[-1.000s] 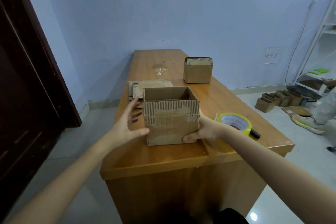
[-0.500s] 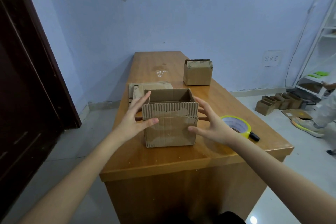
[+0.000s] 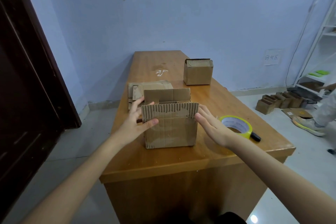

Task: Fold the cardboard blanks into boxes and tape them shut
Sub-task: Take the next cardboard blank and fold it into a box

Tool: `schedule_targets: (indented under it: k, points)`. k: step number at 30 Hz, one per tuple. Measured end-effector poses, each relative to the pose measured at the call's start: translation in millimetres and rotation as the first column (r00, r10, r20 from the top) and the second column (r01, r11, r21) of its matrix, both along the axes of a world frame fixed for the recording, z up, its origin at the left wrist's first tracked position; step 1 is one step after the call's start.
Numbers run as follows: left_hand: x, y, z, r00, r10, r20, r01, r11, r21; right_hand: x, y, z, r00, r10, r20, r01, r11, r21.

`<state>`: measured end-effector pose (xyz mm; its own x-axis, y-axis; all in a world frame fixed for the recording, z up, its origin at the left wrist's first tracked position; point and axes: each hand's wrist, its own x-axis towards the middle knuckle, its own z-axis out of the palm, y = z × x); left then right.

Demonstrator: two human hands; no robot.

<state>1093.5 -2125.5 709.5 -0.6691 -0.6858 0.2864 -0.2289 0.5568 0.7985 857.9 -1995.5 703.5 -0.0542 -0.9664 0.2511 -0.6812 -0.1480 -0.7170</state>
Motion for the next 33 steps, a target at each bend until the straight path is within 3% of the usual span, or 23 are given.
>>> schedule_targets:
  k: [3, 7, 14, 23, 33]
  points:
    - [0, 1, 1, 1.000, -0.017, -0.009, 0.017, 1.000, 0.021, 0, -1, 1, 1.000, -0.013, 0.014, 0.013, 1.000, 0.005]
    - [2, -1, 2, 0.995, -0.039, -0.088, 0.055, 0.982, 0.179, 2, -4, 2, 0.994, -0.038, 0.101, 0.041, 0.999, -0.029]
    - [2, -5, 4, 0.995, 0.022, -0.096, -0.012, 0.995, 0.096, 0, -11, 11, 0.991, -0.088, 0.098, 0.085, 0.996, 0.040]
    - [-4, -6, 9, 0.982, 0.055, -0.180, -0.023, 0.984, 0.176, 3, -11, 19, 0.968, -0.134, 0.214, 0.122, 0.990, 0.070]
    - [-5, -6, 1, 0.984, 0.050, -0.171, -0.040, 0.997, 0.060, 4, -19, 43, 0.996, -0.072, 0.051, 0.063, 0.985, 0.161]
